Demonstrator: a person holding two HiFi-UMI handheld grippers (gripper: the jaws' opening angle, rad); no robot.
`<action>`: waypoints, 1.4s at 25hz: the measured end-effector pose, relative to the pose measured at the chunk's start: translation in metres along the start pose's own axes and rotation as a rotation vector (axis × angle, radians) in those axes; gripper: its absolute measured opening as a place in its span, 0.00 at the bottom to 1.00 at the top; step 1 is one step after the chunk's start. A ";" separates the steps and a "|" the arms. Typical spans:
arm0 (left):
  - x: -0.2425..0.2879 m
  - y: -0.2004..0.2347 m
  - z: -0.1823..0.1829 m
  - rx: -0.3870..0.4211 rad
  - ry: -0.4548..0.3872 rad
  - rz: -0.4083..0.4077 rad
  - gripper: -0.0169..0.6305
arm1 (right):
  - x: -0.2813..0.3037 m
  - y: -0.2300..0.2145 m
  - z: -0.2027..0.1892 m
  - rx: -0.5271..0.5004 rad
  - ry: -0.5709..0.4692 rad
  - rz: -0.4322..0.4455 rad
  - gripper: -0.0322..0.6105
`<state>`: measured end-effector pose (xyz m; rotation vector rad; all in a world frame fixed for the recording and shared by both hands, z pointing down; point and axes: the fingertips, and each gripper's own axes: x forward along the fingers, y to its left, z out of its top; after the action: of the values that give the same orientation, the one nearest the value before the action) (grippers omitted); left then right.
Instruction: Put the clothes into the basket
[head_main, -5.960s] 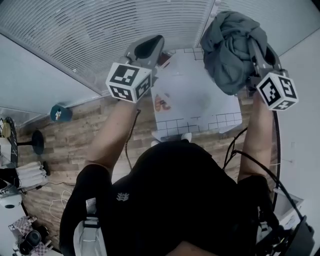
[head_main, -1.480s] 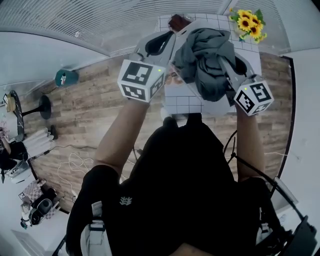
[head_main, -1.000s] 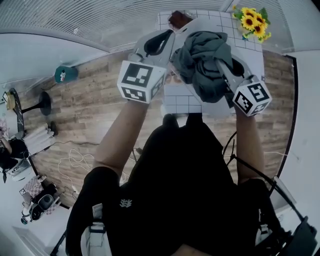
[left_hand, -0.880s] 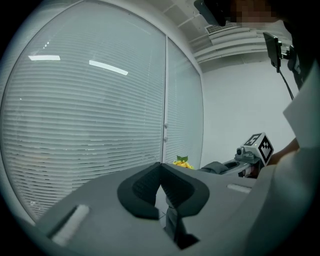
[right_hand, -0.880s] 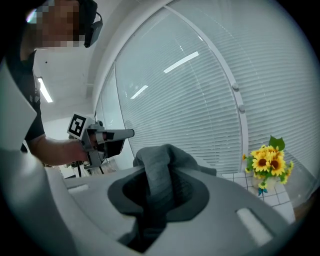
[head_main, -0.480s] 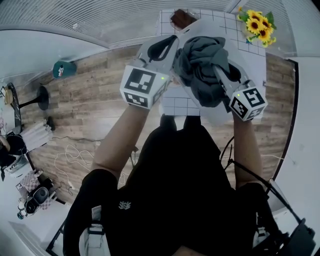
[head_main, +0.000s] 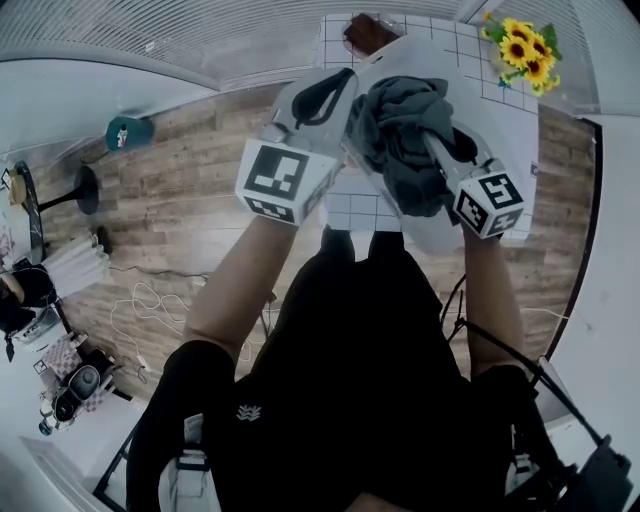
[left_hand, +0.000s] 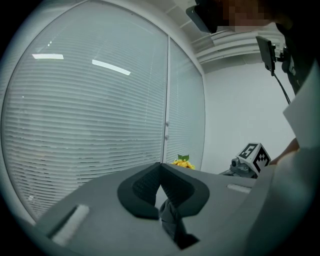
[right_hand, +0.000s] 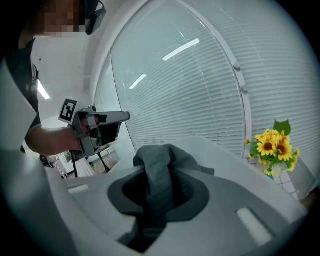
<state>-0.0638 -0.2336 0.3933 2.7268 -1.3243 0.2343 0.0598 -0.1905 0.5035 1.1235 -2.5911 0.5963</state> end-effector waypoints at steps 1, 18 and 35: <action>0.000 0.001 -0.001 -0.003 0.001 0.002 0.03 | 0.002 -0.001 -0.001 -0.003 0.007 0.000 0.16; 0.002 0.020 -0.012 -0.041 0.006 0.042 0.03 | 0.031 -0.012 -0.040 0.035 0.133 0.056 0.22; 0.003 0.014 0.004 -0.046 -0.037 0.014 0.03 | 0.011 -0.035 -0.033 -0.030 0.177 -0.135 0.48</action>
<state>-0.0727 -0.2454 0.3902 2.6976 -1.3419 0.1532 0.0805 -0.2040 0.5463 1.1688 -2.3462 0.5957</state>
